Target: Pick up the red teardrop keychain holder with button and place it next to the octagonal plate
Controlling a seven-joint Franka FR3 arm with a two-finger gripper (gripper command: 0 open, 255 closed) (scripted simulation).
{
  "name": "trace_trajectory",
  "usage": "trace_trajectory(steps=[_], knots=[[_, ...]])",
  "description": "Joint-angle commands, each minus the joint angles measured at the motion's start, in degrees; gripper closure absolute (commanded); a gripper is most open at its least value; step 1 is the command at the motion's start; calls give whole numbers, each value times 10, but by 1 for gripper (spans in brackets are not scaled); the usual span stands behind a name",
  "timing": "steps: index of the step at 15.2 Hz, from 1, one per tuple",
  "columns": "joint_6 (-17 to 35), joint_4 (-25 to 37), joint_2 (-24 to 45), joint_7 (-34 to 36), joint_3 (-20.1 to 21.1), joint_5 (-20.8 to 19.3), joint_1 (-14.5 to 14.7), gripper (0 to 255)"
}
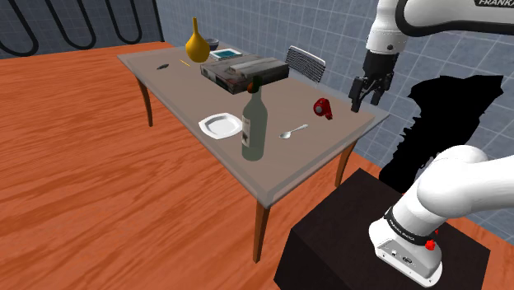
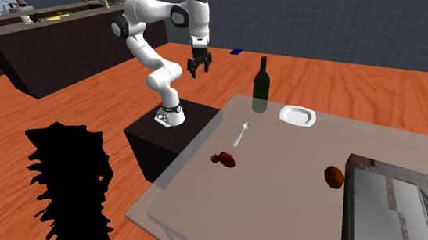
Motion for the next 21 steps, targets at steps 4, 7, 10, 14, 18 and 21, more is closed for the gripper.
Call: trace_trajectory(steps=[4, 7, 10, 14, 18, 21], knots=[[45, -1, 43, -25, -27, -19, -11, 0], [89, 5, 92, -49, -53, -34, -20, 0], [131, 17, 145, -73, -78, -45, -28, 0], [183, 45, 222, -105, -110, -51, -36, 0], [227, 84, 305, -141, -140, -46, -42, 0], [254, 120, 369, -169, -160, -35, -47, 0]])
